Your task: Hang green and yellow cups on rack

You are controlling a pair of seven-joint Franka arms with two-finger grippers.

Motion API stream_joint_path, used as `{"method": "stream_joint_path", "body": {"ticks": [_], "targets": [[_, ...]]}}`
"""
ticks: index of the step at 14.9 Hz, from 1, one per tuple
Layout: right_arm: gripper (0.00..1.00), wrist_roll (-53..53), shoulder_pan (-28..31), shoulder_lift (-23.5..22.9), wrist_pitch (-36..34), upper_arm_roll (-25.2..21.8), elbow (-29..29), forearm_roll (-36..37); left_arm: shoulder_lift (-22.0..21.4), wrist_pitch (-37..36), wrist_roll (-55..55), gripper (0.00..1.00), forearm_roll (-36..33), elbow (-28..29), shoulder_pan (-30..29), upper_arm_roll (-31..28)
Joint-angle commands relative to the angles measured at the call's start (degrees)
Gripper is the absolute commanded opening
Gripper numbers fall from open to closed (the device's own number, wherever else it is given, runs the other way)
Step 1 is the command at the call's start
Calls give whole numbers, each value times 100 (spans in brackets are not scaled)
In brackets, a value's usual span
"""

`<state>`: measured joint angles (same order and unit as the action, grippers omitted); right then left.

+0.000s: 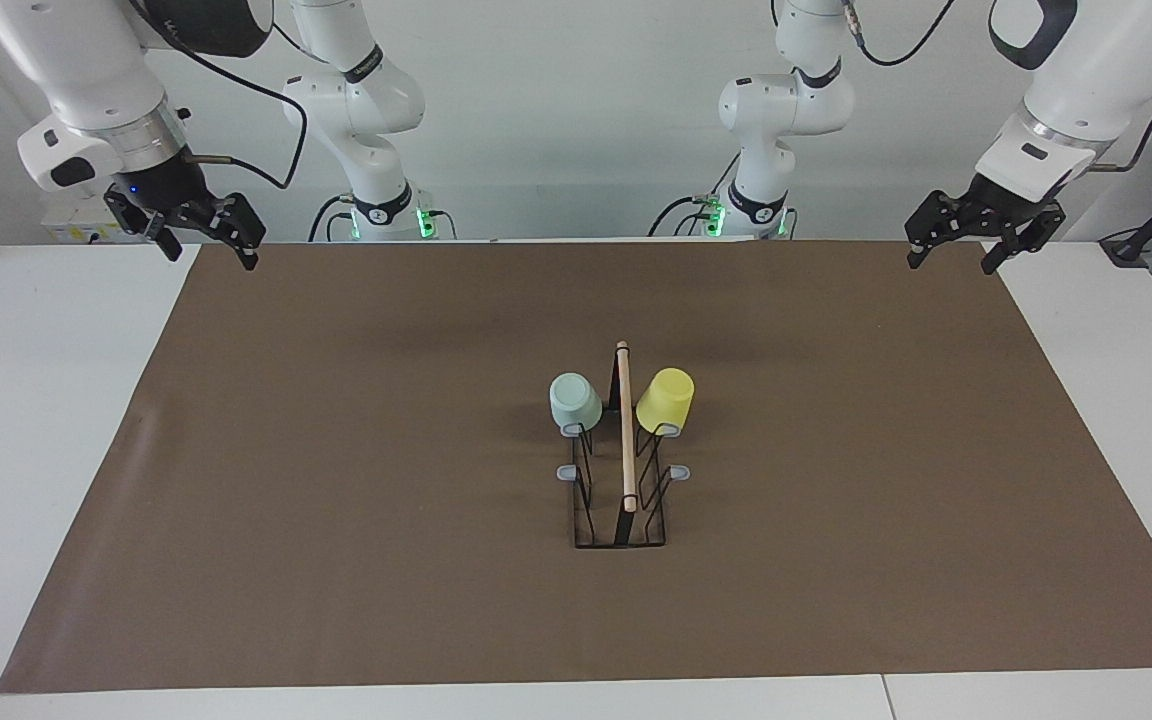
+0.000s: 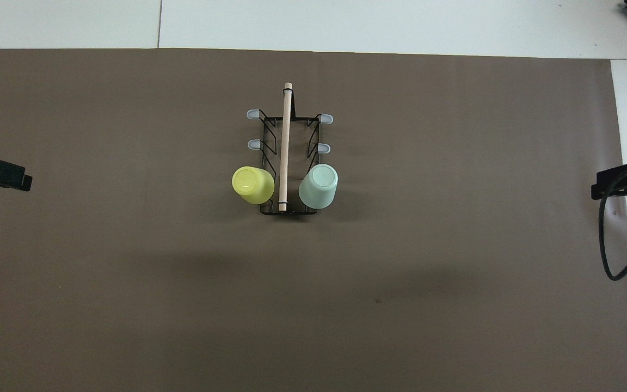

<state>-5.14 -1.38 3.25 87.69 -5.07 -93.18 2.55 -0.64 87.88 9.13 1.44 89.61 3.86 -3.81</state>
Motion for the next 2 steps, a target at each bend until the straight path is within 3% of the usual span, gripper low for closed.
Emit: {"method": "stream_joint_path", "body": {"ticks": [1,2], "targets": [[100,101,6,132,91,-20,-148,-115,-59,-69,-60,100,-82,30,-70,73],[100,101,6,132,91,-20,-148,-115,-59,-52,-52,100,-82,48,-70,82]]}}
